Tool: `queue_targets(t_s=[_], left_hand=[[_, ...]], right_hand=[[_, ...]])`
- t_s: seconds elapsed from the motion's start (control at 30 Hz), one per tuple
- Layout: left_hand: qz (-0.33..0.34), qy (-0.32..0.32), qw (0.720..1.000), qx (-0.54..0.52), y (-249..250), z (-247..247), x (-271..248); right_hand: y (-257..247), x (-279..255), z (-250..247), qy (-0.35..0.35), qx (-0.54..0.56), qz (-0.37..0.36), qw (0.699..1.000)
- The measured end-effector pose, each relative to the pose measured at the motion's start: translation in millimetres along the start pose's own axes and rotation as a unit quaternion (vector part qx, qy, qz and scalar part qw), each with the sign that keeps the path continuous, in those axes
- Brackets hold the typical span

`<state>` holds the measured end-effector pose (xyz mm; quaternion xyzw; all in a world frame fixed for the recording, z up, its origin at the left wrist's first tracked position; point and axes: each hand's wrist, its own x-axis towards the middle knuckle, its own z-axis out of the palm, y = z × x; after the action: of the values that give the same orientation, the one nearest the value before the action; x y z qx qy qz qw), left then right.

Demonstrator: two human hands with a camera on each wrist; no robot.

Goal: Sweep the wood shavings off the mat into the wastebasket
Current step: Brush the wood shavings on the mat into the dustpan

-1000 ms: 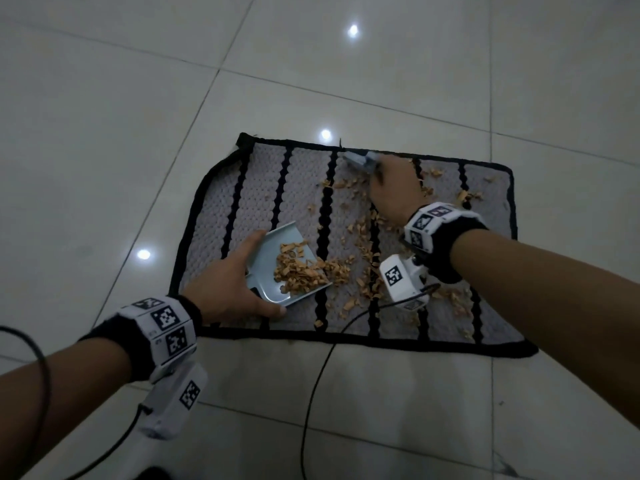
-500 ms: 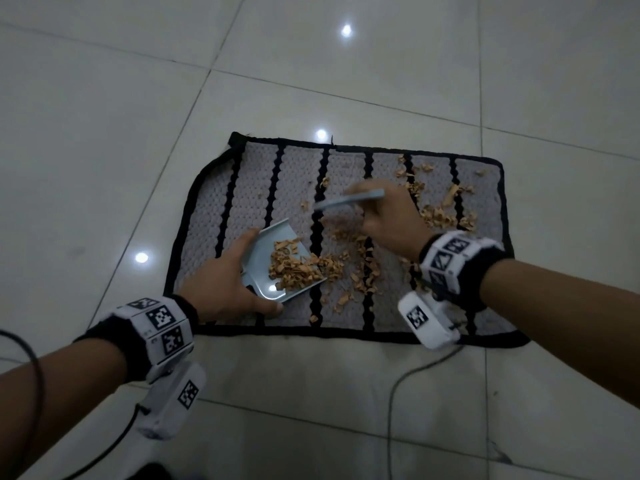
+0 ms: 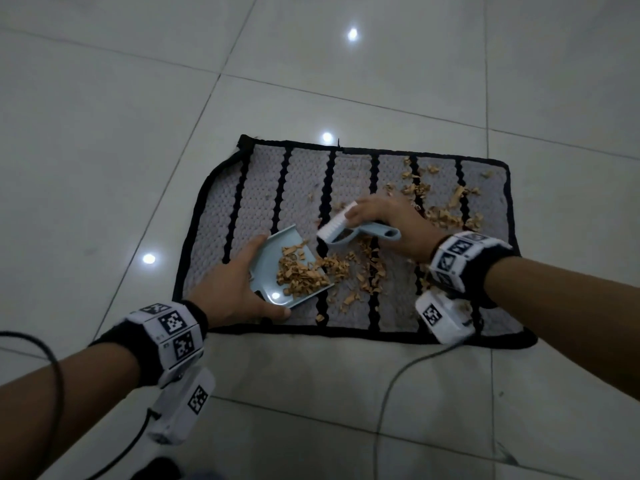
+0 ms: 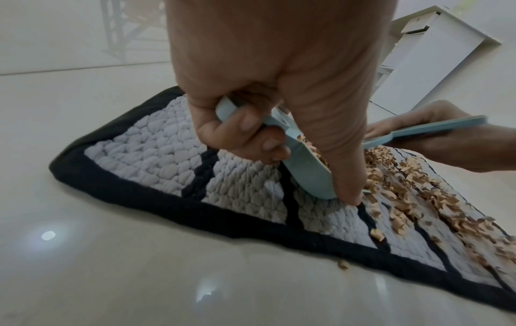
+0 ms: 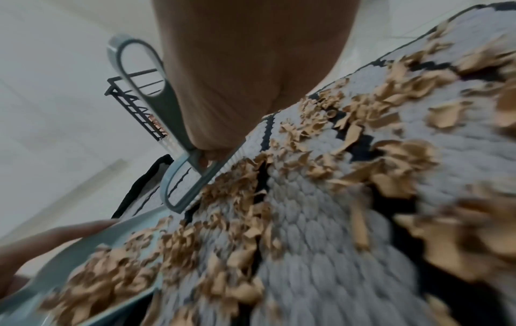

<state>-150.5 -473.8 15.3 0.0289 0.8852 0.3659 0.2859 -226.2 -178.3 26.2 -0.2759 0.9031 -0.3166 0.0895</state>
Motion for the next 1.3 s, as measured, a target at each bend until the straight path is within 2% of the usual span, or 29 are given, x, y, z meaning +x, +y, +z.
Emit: queue_targets(t_s=[0.1,0.2,0.27,0.47,0.57,0.63,0.73,0.8,0.87,1.0,1.07,1.2,1.3], left_hand=[[0.005,-0.005,1.000,0.021,-1.3,-5.2,-1.1],[-0.001,-0.008,0.999,0.048,-0.1,-8.9,-2.8],[-0.001,-0.010,0.998,0.054,-0.9,-10.9,-3.5],[-0.002,-0.004,0.999,0.036,-2.7,-18.3,-2.5],[0.000,-0.001,1.000,0.021,-5.2,-21.9,-3.4],[0.004,-0.001,1.000,0.018,-6.5,-24.0,-5.6],[-0.003,0.018,1.000,0.008,-10.3,-25.3,-12.3],[-0.005,0.031,1.000,0.002,-15.4,-24.9,-18.4],[-0.011,0.032,0.999,0.001,-21.7,-24.5,-25.1],[-0.027,0.026,0.999,0.009,-30.6,-23.9,-34.7],[-0.022,0.026,0.999,0.009,-32.9,-22.5,-36.2],[-0.003,0.030,1.000,0.006,-35.4,-19.1,-36.7],[0.003,0.030,1.000,0.006,-38.4,-18.4,-35.0]], right_hand=[[-0.3,-18.9,-0.4,0.015,0.017,0.004,1.000],[-11.9,-26.1,-6.5,0.027,0.027,0.066,0.997],[-23.9,-32.6,-15.3,-0.004,0.048,0.102,0.994],[-25.8,-51.7,-11.2,-0.164,0.045,0.124,0.978],[-26.7,-51.2,-2.2,-0.206,0.028,0.137,0.968],[-26.7,-47.8,-0.2,-0.199,0.030,0.138,0.970],[-23.0,-42.7,-6.5,-0.127,0.041,0.153,0.979],[-24.6,-42.2,-10.0,-0.102,0.050,0.146,0.983],[-33.2,-44.3,-7.4,-0.123,0.053,0.119,0.984],[-54.1,-47.5,15.6,-0.213,0.039,0.079,0.973],[-55.0,-45.4,23.1,-0.220,0.025,0.082,0.972],[-41.0,-35.1,16.3,-0.156,0.034,0.148,0.976],[-36.4,-33.3,6.6,-0.104,0.050,0.150,0.982]])
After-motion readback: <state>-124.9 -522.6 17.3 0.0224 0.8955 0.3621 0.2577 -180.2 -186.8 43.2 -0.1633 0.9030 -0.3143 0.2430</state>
